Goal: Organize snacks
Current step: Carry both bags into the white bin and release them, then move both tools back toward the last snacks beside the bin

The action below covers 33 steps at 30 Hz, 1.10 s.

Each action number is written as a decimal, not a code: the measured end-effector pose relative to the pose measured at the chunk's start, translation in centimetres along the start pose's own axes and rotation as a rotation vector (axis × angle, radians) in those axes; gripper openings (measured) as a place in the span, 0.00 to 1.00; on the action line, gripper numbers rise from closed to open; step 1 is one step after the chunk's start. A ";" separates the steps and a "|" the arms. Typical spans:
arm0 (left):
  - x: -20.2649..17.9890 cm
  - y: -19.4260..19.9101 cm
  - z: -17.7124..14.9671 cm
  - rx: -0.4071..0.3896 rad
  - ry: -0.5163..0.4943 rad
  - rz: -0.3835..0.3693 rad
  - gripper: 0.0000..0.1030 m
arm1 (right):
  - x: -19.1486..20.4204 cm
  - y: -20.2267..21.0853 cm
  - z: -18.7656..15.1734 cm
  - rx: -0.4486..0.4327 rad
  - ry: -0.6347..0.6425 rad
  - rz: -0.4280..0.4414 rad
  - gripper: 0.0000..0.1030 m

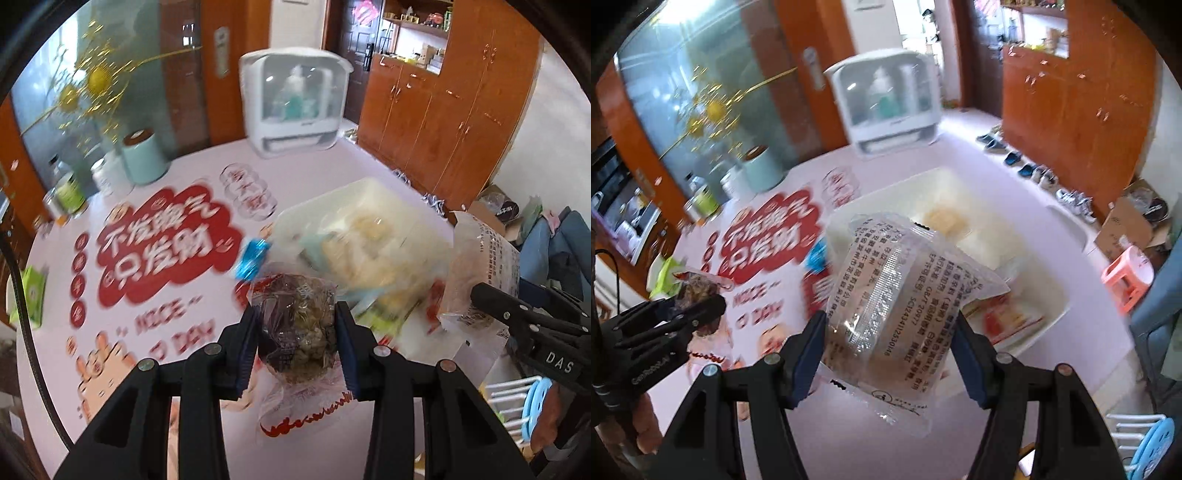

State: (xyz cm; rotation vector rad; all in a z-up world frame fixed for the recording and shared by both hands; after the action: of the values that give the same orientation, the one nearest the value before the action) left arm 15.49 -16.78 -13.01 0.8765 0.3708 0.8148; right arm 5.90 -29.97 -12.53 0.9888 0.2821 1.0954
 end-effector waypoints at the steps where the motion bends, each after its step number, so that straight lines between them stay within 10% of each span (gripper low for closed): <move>1: -1.0 -0.6 1.2 -0.008 0.004 -0.001 0.37 | -0.9 0.1 0.9 -0.014 0.005 -0.009 0.64; 17: -9.9 -10.0 9.3 0.025 0.006 0.066 0.38 | -8.9 -5.0 8.7 -0.005 0.191 -0.034 0.65; 18: -9.9 -10.2 9.3 0.031 0.003 0.075 0.40 | -8.9 -5.6 8.5 0.015 0.202 -0.029 0.65; 21: -9.8 -10.8 9.0 0.053 -0.025 0.130 1.00 | -9.0 -7.2 7.7 0.065 0.226 -0.008 0.68; 24: -9.4 -10.3 9.2 0.026 -0.050 0.179 0.99 | -8.9 -7.8 7.3 0.066 0.255 0.003 0.82; 33: -9.1 -9.2 8.7 0.027 -0.030 0.200 0.99 | -8.5 -7.9 6.7 0.077 0.266 0.056 0.84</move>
State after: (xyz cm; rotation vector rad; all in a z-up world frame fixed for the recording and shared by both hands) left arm 19.10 -31.79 -15.40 0.9600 0.2709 0.9812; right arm 10.95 -41.43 -17.13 0.9227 0.5185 1.2766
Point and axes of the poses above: each gripper's, at about its wrist camera, not at the fingertips, and y roughly against the way its jaws point, x to its left, z to its top, the point moved 10 cm from there along -y, roughly the way its jaws point, and after that the axes turned 10 degrees about -y, right-handed, at the moved point
